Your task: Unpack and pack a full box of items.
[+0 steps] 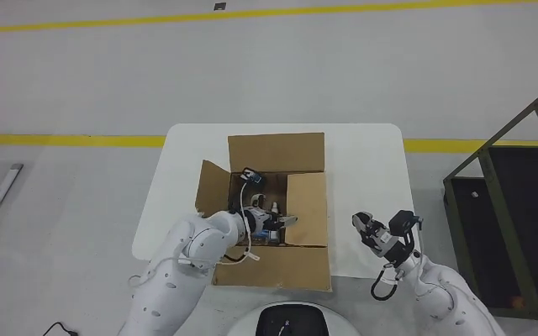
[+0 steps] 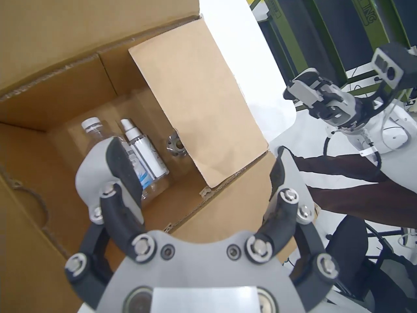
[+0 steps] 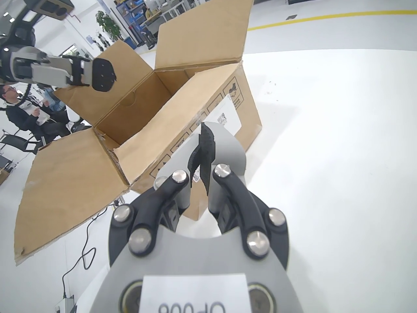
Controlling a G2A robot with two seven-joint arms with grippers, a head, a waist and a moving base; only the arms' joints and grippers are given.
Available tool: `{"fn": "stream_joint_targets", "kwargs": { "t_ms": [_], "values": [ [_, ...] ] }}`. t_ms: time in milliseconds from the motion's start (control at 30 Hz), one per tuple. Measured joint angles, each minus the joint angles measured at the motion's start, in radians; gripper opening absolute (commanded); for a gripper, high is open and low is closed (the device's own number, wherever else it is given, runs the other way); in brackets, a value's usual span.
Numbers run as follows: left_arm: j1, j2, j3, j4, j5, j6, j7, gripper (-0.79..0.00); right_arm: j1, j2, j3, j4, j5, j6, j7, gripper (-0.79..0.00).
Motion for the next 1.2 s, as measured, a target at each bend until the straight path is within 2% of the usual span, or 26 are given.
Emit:
{"fn": "stream_joint_targets", "kwargs": {
  "t_ms": [133, 333, 533, 833, 1200],
  "values": [
    [-0.051, -0.016, 0.059, 0.116, -0.075, 0.034, 0.022, 0.0, -0.008, 0.002, 0.012, 0.0, -0.016, -0.008, -0.007, -0.785],
    [-0.13, -0.036, 0.118, 0.286, -0.083, 0.093, 0.076, 0.0, -0.029, 0.002, 0.026, 0.006, -0.019, -0.006, -0.014, -0.785],
    [-0.172, -0.05, 0.122, 0.39, -0.224, 0.087, 0.062, 0.0, -0.035, 0.0, 0.018, 0.023, -0.019, 0.0, -0.007, -0.785],
    [-0.208, -0.062, 0.121, 0.478, -0.407, 0.048, 0.03, 0.0, 0.011, -0.017, -0.065, 0.109, -0.042, 0.002, -0.001, -0.785],
    [-0.215, -0.066, 0.108, 0.532, -0.595, 0.017, -0.023, 0.0, 0.116, -0.054, -0.211, 0.218, -0.065, 0.008, -0.014, -0.785]
  ]
}}
